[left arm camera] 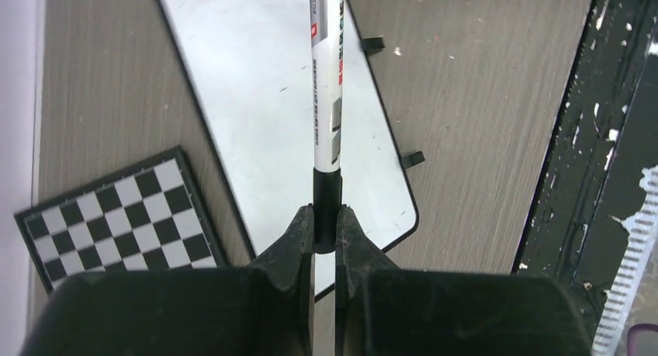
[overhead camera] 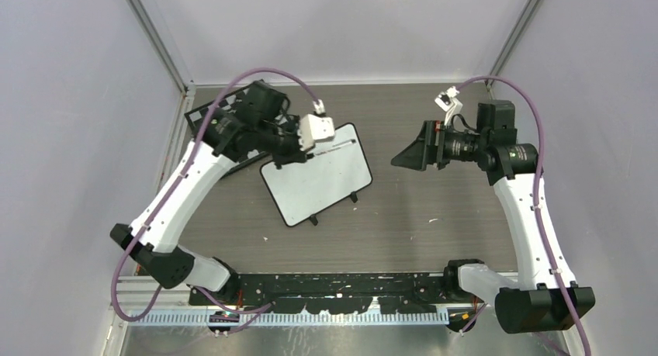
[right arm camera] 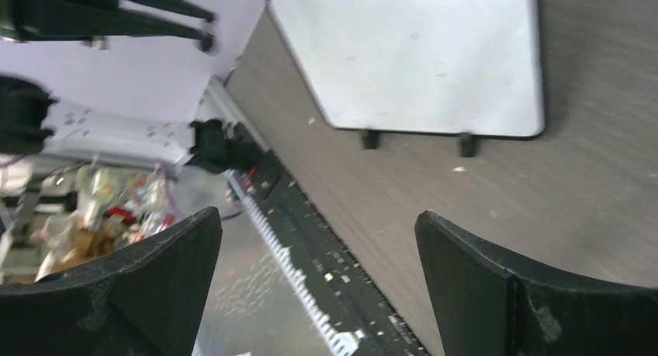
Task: Write a sentence on the whiteboard
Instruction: Open the whiteboard marker at the center of the board.
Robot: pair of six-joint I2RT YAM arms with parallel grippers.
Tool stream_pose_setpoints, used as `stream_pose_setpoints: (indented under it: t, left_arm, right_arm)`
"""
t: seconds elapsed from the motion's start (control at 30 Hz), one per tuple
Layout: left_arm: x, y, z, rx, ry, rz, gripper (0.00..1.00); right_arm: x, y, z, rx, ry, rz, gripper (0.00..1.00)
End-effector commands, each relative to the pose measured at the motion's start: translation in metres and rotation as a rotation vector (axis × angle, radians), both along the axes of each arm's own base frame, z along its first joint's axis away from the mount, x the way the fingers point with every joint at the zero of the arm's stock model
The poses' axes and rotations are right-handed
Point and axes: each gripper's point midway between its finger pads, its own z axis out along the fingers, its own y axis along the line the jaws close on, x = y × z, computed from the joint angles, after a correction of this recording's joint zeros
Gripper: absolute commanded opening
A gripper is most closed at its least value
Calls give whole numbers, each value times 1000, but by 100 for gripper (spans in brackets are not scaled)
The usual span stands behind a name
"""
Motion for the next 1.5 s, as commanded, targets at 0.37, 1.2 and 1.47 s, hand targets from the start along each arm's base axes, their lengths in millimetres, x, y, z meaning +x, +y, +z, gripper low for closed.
stream_pose_setpoints:
  t: [0.37, 1.2, 1.47]
  left_arm:
    - [-33, -87, 9, 82, -97, -179, 0]
    - [-34, -112, 16, 70, -120, -185, 0]
    - [-37, -115, 14, 83, -126, -208, 0]
  right_arm:
    - [-29, 58, 28, 198, 100, 137, 84]
    - [-32, 80, 25, 252, 169, 183, 51]
    - [-37, 85, 25, 255, 175, 218, 44]
